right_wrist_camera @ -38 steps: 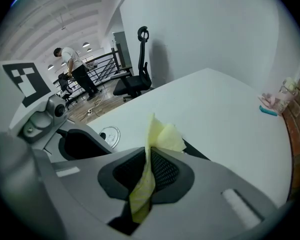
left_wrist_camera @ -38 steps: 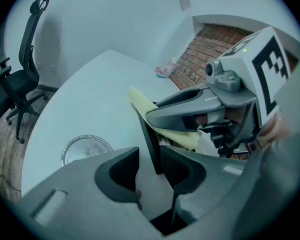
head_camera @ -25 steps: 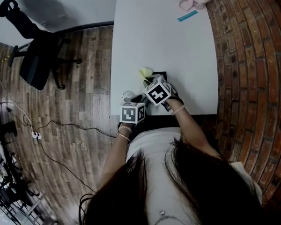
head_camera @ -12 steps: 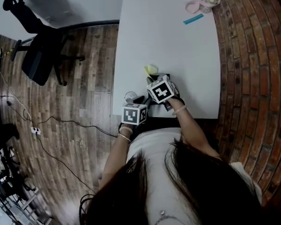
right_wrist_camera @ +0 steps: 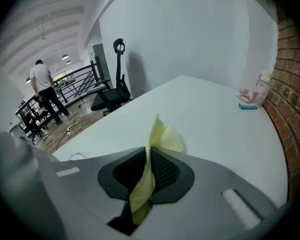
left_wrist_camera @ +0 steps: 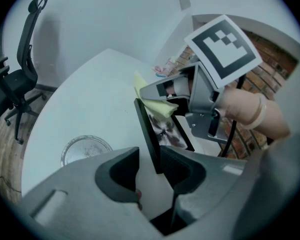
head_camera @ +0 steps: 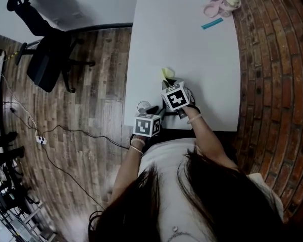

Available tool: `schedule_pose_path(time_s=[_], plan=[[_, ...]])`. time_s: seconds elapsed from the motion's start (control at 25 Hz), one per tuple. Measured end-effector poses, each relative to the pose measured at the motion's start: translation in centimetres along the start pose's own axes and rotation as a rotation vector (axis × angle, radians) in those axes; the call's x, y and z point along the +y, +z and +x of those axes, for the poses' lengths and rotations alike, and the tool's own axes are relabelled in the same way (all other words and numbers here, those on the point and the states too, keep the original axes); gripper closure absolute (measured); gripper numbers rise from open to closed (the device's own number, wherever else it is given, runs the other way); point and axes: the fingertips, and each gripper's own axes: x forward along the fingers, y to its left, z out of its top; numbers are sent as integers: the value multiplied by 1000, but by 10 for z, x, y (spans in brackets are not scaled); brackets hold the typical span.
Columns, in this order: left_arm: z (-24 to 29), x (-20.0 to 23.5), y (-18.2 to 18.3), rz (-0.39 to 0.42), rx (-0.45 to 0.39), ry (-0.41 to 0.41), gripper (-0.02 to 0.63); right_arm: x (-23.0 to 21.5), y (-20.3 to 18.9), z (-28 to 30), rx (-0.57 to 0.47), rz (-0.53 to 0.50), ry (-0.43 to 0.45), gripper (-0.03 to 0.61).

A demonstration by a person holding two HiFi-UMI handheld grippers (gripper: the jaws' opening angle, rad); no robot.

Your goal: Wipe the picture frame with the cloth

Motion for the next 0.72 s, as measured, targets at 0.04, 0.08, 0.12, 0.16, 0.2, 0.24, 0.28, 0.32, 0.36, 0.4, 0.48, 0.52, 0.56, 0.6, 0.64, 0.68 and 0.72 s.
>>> schedule_pose_path(time_s=[0.04, 0.08, 0.12, 0.16, 0.2, 0.24, 0.28, 0.32, 0.36, 0.4, 0.48, 0.52, 0.56, 0.6, 0.64, 0.68, 0.72], plan=[[0, 0, 0, 1, 2, -2, 479, -4, 1, 0, -6, 6, -16, 538], [-1, 0, 0, 2, 3, -4, 479, -8, 2, 0, -13, 19, -31, 538], [-2, 1, -1, 3, 5, -4, 479, -12, 3, -1, -23, 36, -42, 538], [-2, 1, -1, 5, 7, -5, 479, -16, 4, -2, -37, 55, -50, 538], [-2, 1, -1, 6, 8, -5, 479, -19, 6, -4, -52, 79, -53, 538], [-3, 2, -1, 7, 9, -6, 479, -22, 8, -6, -67, 105, -52, 538], [-3, 2, -1, 6, 10, -7, 479, -24, 11, -8, -85, 127, -50, 538], [-2, 2, -1, 6, 10, -8, 479, -27, 13, -10, -105, 142, -49, 538], [-2, 3, 0, 7, 11, -8, 479, -29, 16, -13, -124, 151, -49, 538], [-2, 3, 0, 7, 12, -7, 479, -31, 18, -16, -138, 156, -52, 538], [-3, 3, 0, 18, 19, -3, 479, -34, 19, -23, -151, 158, -64, 538], [-4, 3, 0, 33, 23, 2, 479, -34, 19, -27, -157, 158, -70, 538], [-5, 4, 0, 52, 26, 9, 479, -35, 20, -31, -165, 159, -75, 538], [-7, 5, 2, 74, 23, 22, 484, -35, 20, -34, -176, 159, -79, 538], [-9, 7, 4, 94, 15, 38, 503, -35, 20, -37, -187, 160, -84, 538], [-11, 10, 7, 108, 3, 57, 536, -36, 20, -41, -197, 160, -90, 538], [-14, 11, 9, 118, -12, 72, 554, -37, 18, -44, -206, 160, -97, 538]])
